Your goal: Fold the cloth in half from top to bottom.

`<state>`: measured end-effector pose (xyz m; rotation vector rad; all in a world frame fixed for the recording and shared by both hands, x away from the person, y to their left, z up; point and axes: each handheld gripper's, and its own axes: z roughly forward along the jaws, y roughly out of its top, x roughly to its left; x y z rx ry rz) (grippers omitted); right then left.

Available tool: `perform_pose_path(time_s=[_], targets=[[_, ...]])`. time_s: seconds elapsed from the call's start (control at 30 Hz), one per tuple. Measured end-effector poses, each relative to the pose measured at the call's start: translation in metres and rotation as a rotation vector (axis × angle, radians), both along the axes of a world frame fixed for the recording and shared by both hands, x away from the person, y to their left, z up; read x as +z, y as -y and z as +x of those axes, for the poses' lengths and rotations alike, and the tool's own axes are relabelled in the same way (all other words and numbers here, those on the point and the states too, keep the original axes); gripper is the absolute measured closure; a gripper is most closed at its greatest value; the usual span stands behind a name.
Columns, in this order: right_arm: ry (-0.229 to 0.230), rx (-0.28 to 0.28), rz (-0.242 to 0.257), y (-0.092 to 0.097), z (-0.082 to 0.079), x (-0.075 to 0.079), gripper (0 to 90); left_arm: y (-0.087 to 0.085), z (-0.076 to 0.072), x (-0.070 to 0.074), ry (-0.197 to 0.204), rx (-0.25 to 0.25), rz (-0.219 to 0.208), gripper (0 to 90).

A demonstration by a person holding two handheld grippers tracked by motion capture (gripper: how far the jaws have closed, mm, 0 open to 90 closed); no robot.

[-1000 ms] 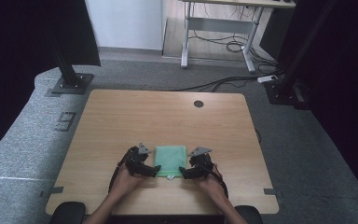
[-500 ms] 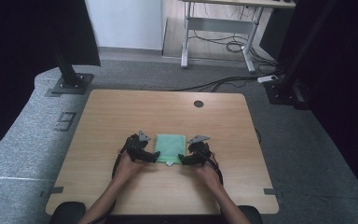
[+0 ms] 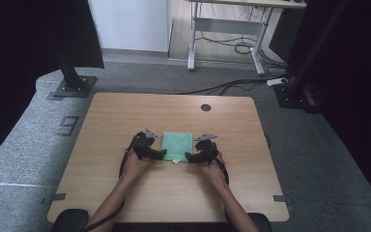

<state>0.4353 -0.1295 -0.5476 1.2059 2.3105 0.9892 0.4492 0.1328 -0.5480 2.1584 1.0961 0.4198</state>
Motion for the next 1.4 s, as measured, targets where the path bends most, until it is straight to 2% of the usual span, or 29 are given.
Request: perform_pose_path(time_s=[0.07, 0.1, 0.2, 0.3, 0.43, 0.67, 0.73, 1.23, 1.4], targets=[[-0.010, 0.001, 0.015, 0.001, 0.000, 0.000, 18.9, -0.002, 0.002, 0.000, -0.035, 0.004, -0.029, 2.8], [-0.011, 0.005, 0.019, 0.002, 0.000, 0.001, 19.4, -0.003, 0.001, 0.001, -0.040, -0.003, -0.037, 4.0], [0.008, 0.023, 0.007, 0.002, -0.002, 0.005, 20.1, -0.003, -0.001, 0.005, -0.025, -0.020, -0.029, 5.4], [0.017, 0.033, 0.020, 0.003, -0.004, 0.011, 19.6, -0.002, -0.004, 0.011, -0.013, -0.039, -0.038, 5.5], [0.018, 0.057, 0.027, 0.005, -0.010, 0.020, 15.1, -0.004, -0.012, 0.021, 0.006, -0.069, -0.045, 4.1], [0.013, 0.097, 0.028, 0.010, -0.019, 0.031, 13.3, -0.012, -0.025, 0.028, 0.011, -0.097, -0.010, 0.2], [0.010, 0.103, 0.028, 0.011, -0.022, 0.033, 12.8, -0.015, -0.030, 0.029, 0.007, -0.103, -0.013, 0.0], [0.024, 0.127, 0.015, 0.030, -0.045, 0.040, 0.6, -0.032, -0.066, 0.041, 0.053, -0.133, -0.041, 0.0], [0.031, 0.126, 0.015, 0.038, -0.054, 0.041, 0.0, -0.037, -0.076, 0.043, 0.061, -0.140, -0.034, 0.0]])
